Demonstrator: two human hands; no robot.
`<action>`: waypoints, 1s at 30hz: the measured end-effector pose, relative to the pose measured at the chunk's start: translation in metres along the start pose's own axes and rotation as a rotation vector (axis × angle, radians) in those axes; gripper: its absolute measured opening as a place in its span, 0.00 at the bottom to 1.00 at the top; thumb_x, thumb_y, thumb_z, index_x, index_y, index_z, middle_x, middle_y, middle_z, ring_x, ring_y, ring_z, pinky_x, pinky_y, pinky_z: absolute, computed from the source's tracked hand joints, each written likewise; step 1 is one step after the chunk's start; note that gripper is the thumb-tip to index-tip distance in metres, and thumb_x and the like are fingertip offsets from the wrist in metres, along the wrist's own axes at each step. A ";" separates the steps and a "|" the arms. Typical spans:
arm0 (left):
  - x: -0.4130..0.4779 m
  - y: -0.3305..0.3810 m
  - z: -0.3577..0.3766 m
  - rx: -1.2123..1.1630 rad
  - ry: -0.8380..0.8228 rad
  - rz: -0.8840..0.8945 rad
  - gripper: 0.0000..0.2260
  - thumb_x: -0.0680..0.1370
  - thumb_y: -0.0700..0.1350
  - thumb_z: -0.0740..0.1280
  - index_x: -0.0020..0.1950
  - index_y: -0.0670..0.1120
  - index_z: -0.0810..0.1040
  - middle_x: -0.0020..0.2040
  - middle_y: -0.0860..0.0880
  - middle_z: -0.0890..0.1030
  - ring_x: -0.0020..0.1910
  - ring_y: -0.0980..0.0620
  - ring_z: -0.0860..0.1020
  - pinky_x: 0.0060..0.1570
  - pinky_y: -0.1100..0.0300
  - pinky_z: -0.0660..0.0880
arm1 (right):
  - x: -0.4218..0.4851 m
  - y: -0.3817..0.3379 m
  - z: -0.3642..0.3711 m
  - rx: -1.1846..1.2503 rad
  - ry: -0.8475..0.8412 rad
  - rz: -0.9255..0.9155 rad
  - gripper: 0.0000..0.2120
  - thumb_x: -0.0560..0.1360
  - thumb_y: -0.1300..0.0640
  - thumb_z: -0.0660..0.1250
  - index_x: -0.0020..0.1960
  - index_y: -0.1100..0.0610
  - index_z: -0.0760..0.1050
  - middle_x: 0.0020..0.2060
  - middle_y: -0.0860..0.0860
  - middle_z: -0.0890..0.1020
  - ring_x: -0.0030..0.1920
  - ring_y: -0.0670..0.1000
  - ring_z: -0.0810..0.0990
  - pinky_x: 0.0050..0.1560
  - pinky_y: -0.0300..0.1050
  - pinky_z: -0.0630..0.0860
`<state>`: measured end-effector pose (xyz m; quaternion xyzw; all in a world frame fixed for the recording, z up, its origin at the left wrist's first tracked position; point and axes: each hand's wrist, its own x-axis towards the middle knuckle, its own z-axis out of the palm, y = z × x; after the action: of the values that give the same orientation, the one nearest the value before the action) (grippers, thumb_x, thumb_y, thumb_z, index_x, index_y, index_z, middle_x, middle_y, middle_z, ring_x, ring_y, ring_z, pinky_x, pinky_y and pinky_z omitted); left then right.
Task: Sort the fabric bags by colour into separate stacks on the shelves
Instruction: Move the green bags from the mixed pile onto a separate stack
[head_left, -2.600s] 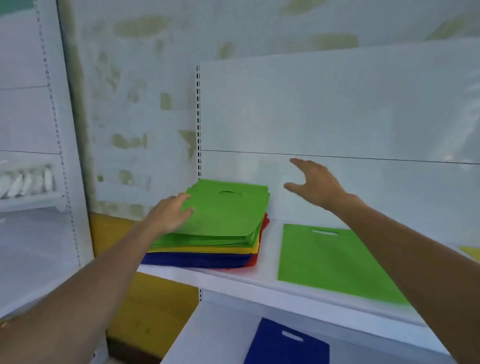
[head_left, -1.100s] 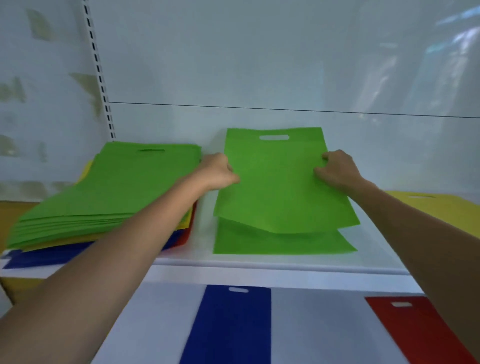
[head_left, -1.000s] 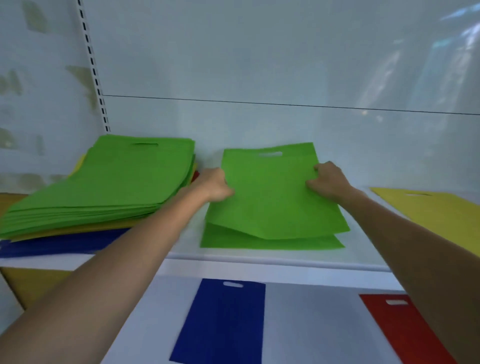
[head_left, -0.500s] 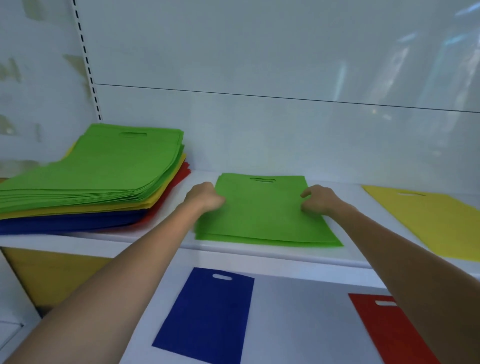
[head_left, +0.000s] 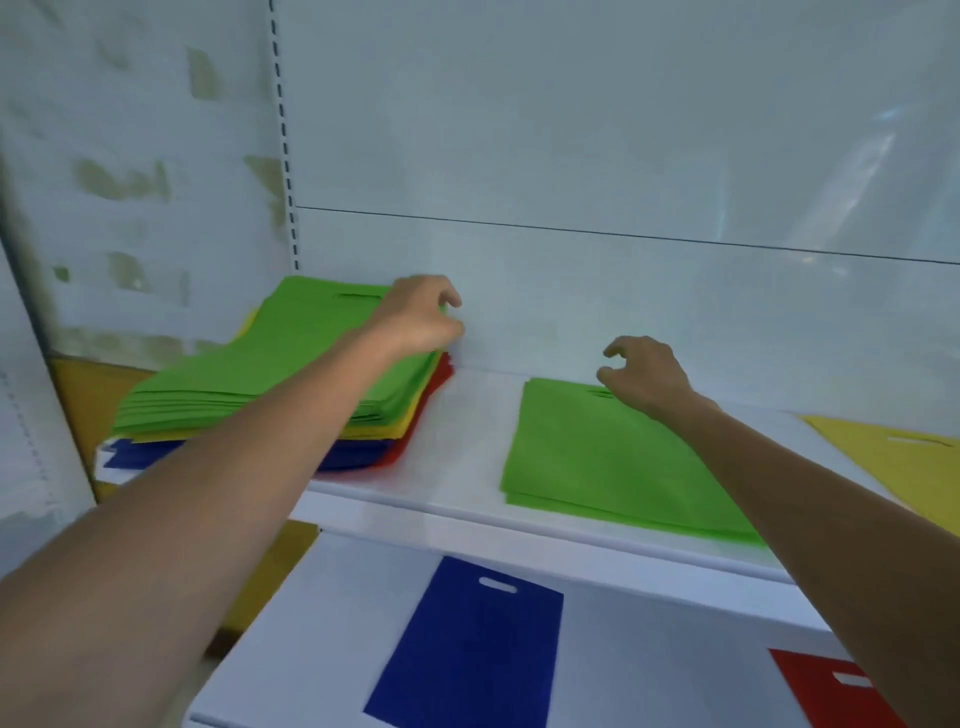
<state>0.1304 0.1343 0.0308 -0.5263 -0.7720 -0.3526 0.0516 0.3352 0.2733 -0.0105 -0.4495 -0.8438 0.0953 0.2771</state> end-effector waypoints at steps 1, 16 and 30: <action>0.001 -0.013 -0.017 0.024 0.028 -0.005 0.15 0.73 0.39 0.66 0.59 0.44 0.77 0.60 0.46 0.78 0.58 0.48 0.75 0.55 0.62 0.69 | 0.006 -0.017 0.005 0.021 -0.004 -0.015 0.19 0.75 0.56 0.65 0.65 0.59 0.72 0.63 0.57 0.74 0.62 0.56 0.72 0.60 0.48 0.70; -0.005 -0.241 -0.097 0.167 -0.179 -0.447 0.18 0.77 0.51 0.66 0.57 0.37 0.76 0.58 0.40 0.77 0.57 0.42 0.75 0.48 0.59 0.69 | 0.039 -0.202 0.110 0.122 -0.185 0.044 0.15 0.73 0.54 0.69 0.45 0.68 0.73 0.39 0.61 0.76 0.38 0.55 0.73 0.39 0.48 0.75; 0.008 -0.267 -0.096 -0.001 0.083 -0.260 0.04 0.73 0.44 0.72 0.39 0.49 0.78 0.48 0.46 0.83 0.51 0.46 0.79 0.50 0.55 0.75 | 0.037 -0.198 0.130 0.443 -0.065 0.469 0.12 0.68 0.61 0.75 0.44 0.65 0.74 0.46 0.60 0.77 0.43 0.56 0.76 0.44 0.48 0.77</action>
<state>-0.1282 0.0301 -0.0250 -0.4066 -0.8308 -0.3781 0.0374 0.1075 0.2002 -0.0227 -0.5572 -0.6845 0.3521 0.3114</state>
